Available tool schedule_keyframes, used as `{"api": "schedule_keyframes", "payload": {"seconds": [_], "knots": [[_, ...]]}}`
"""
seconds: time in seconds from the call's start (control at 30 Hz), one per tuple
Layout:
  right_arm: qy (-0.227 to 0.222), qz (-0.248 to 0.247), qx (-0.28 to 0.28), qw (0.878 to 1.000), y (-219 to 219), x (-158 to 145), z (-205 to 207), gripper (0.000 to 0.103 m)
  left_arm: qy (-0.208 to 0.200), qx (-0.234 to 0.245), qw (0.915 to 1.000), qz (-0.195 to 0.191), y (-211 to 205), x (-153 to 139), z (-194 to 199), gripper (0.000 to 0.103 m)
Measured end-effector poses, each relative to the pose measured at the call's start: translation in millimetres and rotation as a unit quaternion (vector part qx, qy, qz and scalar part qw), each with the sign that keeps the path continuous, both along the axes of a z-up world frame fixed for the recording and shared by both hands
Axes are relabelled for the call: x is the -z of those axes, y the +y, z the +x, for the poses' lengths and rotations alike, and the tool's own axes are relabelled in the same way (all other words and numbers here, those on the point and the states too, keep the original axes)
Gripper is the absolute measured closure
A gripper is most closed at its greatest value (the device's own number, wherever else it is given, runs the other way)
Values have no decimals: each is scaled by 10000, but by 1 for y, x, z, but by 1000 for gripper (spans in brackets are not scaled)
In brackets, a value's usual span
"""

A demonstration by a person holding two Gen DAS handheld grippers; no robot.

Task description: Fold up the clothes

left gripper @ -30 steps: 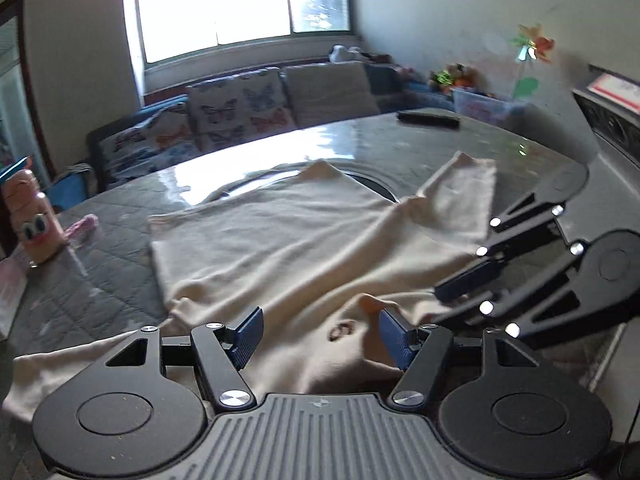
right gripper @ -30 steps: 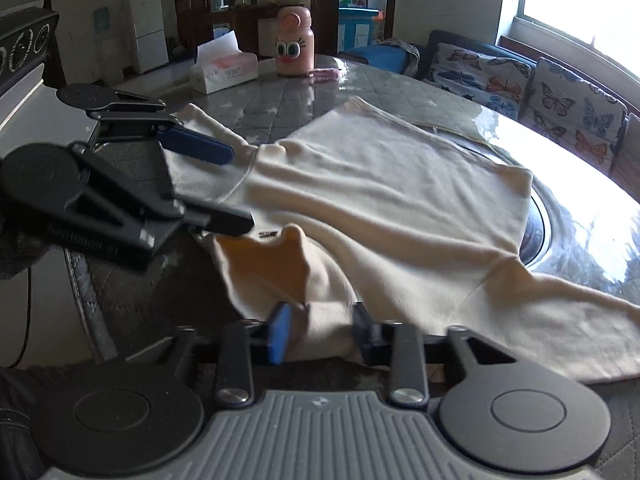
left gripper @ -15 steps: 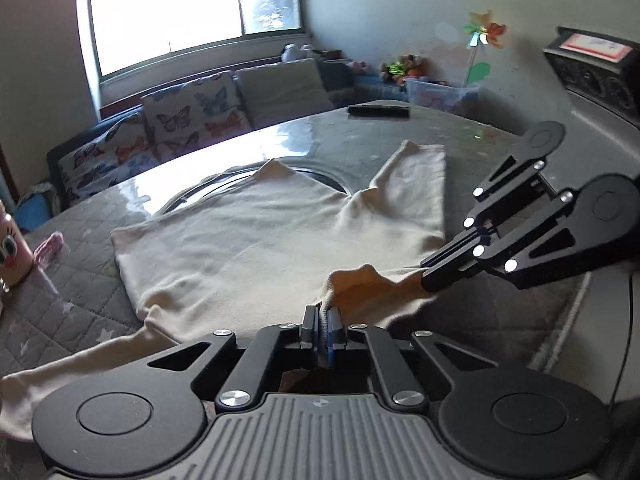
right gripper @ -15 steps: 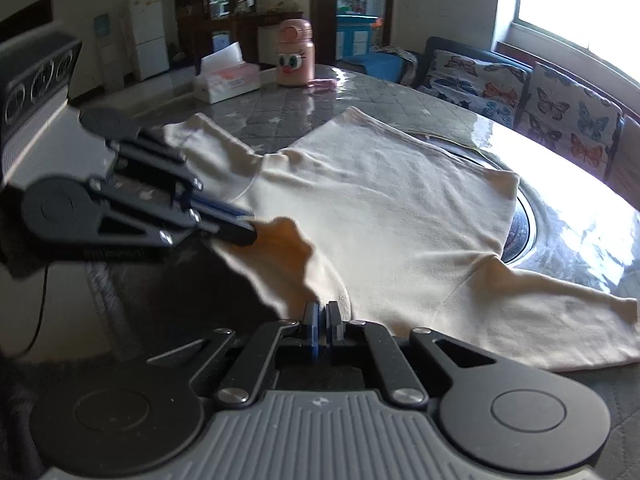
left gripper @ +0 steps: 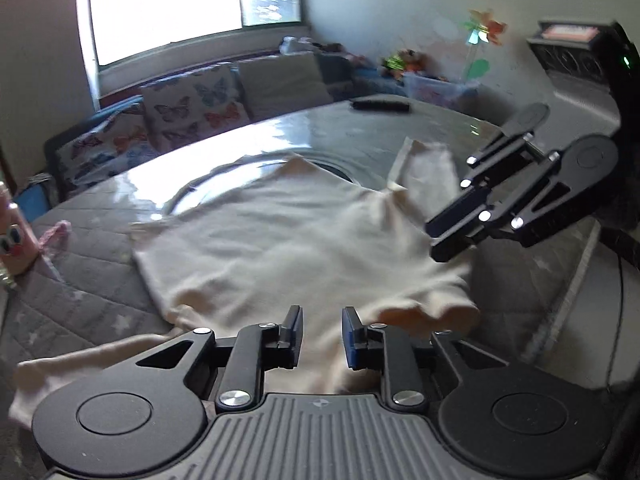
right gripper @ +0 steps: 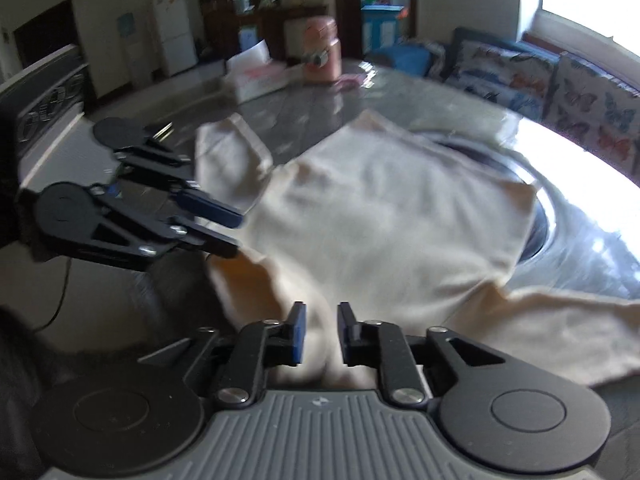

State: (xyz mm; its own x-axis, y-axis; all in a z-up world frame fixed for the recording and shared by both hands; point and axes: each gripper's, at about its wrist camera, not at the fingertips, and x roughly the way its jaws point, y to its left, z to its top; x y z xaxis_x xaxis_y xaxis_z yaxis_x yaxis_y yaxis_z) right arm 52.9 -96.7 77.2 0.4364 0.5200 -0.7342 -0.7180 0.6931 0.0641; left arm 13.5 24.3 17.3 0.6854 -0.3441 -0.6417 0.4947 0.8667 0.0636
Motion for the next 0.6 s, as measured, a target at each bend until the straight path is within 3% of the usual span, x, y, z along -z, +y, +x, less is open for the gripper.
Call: {"api": "schedule_keyframes", "payload": {"seconds": [0.2, 0.33, 0.6], "knots": [[-11, -12, 534, 9986, -1, 22, 40, 77, 191, -1030, 9943, -211, 21, 20, 51, 80], [52, -93, 857, 9963, -4, 39, 64, 77, 386, -1470, 9884, -33, 33, 42, 65, 80], [131, -124, 948, 9953, -21, 40, 69, 72, 285, -1560, 9872, -141, 41, 31, 60, 83]]}}
